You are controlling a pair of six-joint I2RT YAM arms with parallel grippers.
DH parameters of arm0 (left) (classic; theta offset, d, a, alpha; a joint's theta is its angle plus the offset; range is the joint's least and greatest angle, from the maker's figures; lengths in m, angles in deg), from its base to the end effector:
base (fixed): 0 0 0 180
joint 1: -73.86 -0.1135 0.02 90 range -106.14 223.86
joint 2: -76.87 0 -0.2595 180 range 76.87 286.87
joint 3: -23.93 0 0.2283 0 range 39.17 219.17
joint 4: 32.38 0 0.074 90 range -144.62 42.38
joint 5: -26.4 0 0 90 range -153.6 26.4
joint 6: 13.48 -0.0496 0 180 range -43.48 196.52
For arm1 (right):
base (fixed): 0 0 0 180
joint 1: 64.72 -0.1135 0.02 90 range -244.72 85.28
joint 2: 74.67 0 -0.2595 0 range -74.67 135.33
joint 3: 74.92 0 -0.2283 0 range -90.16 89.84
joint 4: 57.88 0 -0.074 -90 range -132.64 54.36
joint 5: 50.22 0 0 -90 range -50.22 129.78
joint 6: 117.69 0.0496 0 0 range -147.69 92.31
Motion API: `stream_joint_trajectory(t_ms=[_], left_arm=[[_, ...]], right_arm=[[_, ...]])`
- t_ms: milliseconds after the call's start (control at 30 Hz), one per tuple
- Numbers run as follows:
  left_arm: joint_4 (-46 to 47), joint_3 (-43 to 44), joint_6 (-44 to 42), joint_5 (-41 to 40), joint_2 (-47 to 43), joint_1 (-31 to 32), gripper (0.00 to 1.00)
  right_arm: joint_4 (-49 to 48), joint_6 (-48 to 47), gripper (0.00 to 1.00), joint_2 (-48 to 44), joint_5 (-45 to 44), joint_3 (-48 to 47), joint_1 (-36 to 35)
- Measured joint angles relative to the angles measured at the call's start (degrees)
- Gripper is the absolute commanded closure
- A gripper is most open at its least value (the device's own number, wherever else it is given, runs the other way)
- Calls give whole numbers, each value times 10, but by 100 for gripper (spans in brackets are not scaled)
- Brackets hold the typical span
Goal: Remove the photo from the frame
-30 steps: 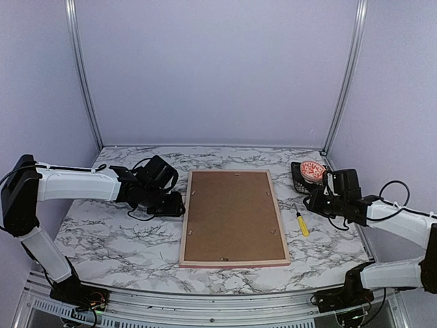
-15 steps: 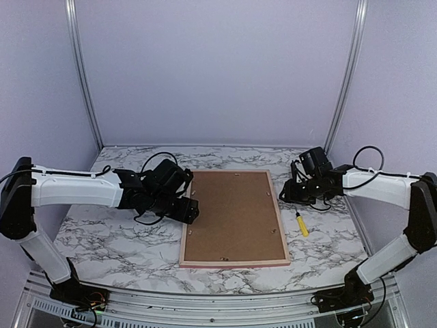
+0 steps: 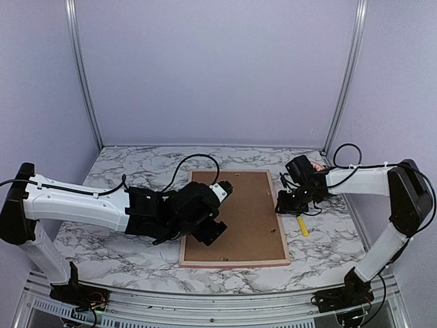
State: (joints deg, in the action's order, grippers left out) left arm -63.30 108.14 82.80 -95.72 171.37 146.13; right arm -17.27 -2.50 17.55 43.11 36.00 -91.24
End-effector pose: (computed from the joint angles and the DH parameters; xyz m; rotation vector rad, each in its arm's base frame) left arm 0.1324 -0.3275 0.2550 0.9344 1.9541 -0.1380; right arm 0.2623 0.1341 0.1723 -0.0502 2.7327 0.3494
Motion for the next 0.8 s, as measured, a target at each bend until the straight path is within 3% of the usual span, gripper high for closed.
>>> stream_joint_trajectory(t_ms=[167,400,700,800], left_arm=[[26,5,-78,-62,49,48,4],[30,7,-123,-85,86,63,5],[33,47,-152,-71,106,77,4],[33,66,-163,-69,126,91,4]], right_arm=[[2,0,71,21,0,-8,-2],[9,0,75,52,-9,-21,-3],[31,10,98,80,-26,-62,-11],[44,12,100,89,-30,-77,-13]])
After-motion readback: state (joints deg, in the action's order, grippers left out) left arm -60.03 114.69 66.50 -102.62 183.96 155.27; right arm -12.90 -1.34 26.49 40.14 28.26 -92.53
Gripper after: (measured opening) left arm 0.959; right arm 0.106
